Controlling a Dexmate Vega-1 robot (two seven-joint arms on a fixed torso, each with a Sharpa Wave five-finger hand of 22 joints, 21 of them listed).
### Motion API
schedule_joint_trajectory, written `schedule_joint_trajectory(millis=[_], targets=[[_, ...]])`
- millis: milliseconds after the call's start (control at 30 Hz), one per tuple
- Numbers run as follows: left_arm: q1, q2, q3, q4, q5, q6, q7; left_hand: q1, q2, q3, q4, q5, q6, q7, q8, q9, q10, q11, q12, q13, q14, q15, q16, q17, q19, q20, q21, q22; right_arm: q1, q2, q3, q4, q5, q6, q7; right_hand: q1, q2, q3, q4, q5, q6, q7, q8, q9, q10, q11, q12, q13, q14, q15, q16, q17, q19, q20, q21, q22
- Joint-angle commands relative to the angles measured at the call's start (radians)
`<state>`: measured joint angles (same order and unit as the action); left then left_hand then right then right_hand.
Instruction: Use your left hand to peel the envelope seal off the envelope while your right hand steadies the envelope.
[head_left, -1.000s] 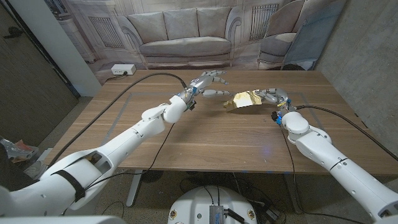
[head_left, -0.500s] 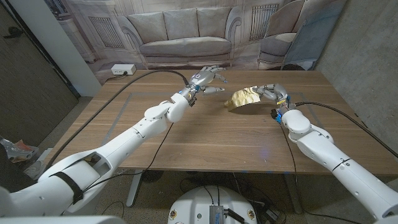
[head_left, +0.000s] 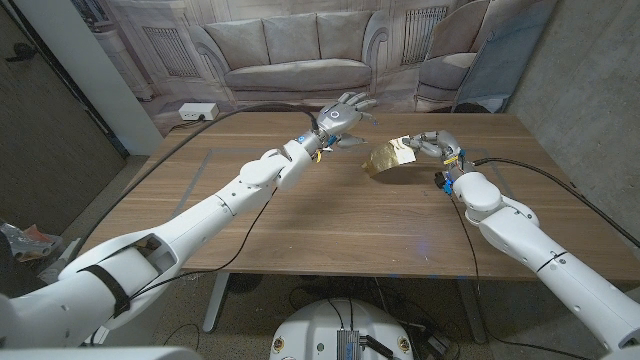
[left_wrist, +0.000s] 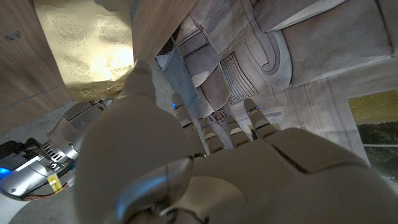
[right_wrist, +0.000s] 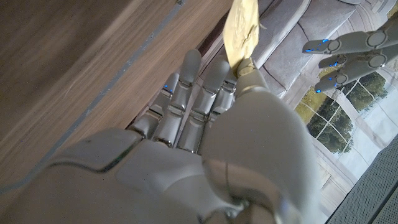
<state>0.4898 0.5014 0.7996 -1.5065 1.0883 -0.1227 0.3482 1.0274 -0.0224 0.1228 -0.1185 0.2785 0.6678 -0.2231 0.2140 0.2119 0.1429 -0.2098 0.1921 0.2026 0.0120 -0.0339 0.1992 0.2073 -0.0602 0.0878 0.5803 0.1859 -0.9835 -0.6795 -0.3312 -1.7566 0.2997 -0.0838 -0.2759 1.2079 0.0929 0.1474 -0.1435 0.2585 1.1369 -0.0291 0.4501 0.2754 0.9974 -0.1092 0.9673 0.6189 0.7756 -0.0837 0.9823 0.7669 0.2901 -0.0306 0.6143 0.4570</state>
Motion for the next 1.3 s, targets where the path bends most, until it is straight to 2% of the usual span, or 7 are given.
schedule_joint_trajectory(millis=[33,333,400,733,800,833,1300], targets=[[-0.025,0.044,0.009,-0.117,0.165,-0.030,-0.053,0.000,-0.004,-0.007,0.000,0.002,-0.006,0.000,-0.003,0.006,-0.013,-0.003,-0.003,0.002,-0.008,-0.036,-0.005,0.004,-0.007,0.001,-0.003,0.004,0.024,0.007,-0.010,0.030,0.038,0.001,0.056,0.013,0.002,-0.004,0.000,-0.004,0.008,-0.001,0.007,0.017,0.003,0.000,0.008,0.003,0.007,-0.138,-0.002,0.002,-0.008,0.001,0.008,0.002],[-0.034,0.061,-0.016,-0.183,0.175,-0.085,-0.182,0.008,0.001,-0.007,-0.001,0.008,0.026,0.000,0.024,0.020,-0.042,-0.003,-0.005,0.002,-0.036,-0.028,-0.009,0.004,-0.018,0.000,-0.010,0.006,0.025,0.023,-0.007,0.062,0.078,0.063,0.088,0.013,0.003,-0.006,0.001,-0.008,0.008,0.001,0.006,0.019,0.000,-0.002,0.010,0.001,0.005,-0.137,-0.002,0.003,-0.015,-0.001,0.018,0.002],[-0.030,0.060,-0.017,-0.178,0.197,-0.085,-0.152,0.010,0.001,-0.008,-0.002,0.010,0.033,0.000,0.030,0.024,-0.050,-0.003,-0.004,0.002,-0.048,-0.020,-0.012,0.004,-0.024,0.002,-0.012,0.006,0.028,0.027,-0.007,0.072,0.090,0.078,0.100,0.013,0.004,-0.006,0.002,-0.008,0.007,0.001,0.006,0.019,0.000,-0.003,0.010,0.000,0.002,-0.136,-0.004,0.002,-0.015,-0.002,0.020,0.002],[-0.038,0.049,-0.032,-0.179,0.187,-0.117,-0.233,0.015,0.007,-0.008,-0.001,0.017,0.085,0.001,0.060,0.038,-0.059,-0.003,0.002,0.002,-0.057,-0.019,-0.006,0.004,-0.028,0.006,-0.016,0.007,0.033,0.038,-0.002,0.114,0.136,0.169,0.151,0.013,0.005,-0.007,0.003,-0.010,0.006,0.001,0.005,0.022,-0.002,-0.001,0.013,0.000,0.001,-0.136,-0.005,0.003,-0.021,-0.004,0.029,0.003],[-0.036,0.047,-0.029,-0.173,0.218,-0.106,-0.197,0.018,0.009,-0.007,-0.002,0.019,0.102,0.002,0.069,0.041,-0.056,-0.003,0.005,0.002,-0.058,-0.020,-0.005,0.004,-0.028,0.006,-0.016,0.007,0.036,0.036,-0.003,0.124,0.143,0.182,0.165,0.013,0.006,-0.008,0.004,-0.010,0.005,0.002,0.005,0.022,-0.004,-0.002,0.015,0.004,0.001,-0.137,-0.004,0.002,-0.022,-0.005,0.030,0.003],[-0.037,0.044,-0.031,-0.171,0.208,-0.111,-0.208,0.025,0.013,-0.005,-0.004,0.023,0.147,0.001,0.093,0.049,-0.053,-0.003,0.010,0.002,-0.058,-0.021,-0.002,0.004,-0.028,0.006,-0.018,0.008,0.034,0.041,-0.002,0.126,0.144,0.189,0.159,0.013,0.005,-0.008,0.004,-0.010,0.005,0.002,0.005,0.023,-0.003,-0.001,0.015,0.003,0.002,-0.137,-0.003,0.003,-0.023,-0.006,0.030,0.003],[-0.060,0.019,-0.020,-0.122,0.225,-0.123,-0.193,0.034,0.016,-0.005,-0.006,0.027,0.197,0.001,0.118,0.057,-0.038,-0.003,0.018,0.002,-0.048,-0.031,0.004,0.003,-0.021,0.000,-0.017,0.008,0.045,0.047,-0.006,0.159,0.171,0.237,0.184,0.013,0.006,-0.011,0.005,-0.011,0.006,0.000,0.006,0.027,-0.007,0.000,0.018,0.003,0.001,-0.137,-0.001,0.006,-0.031,-0.013,0.043,0.002]])
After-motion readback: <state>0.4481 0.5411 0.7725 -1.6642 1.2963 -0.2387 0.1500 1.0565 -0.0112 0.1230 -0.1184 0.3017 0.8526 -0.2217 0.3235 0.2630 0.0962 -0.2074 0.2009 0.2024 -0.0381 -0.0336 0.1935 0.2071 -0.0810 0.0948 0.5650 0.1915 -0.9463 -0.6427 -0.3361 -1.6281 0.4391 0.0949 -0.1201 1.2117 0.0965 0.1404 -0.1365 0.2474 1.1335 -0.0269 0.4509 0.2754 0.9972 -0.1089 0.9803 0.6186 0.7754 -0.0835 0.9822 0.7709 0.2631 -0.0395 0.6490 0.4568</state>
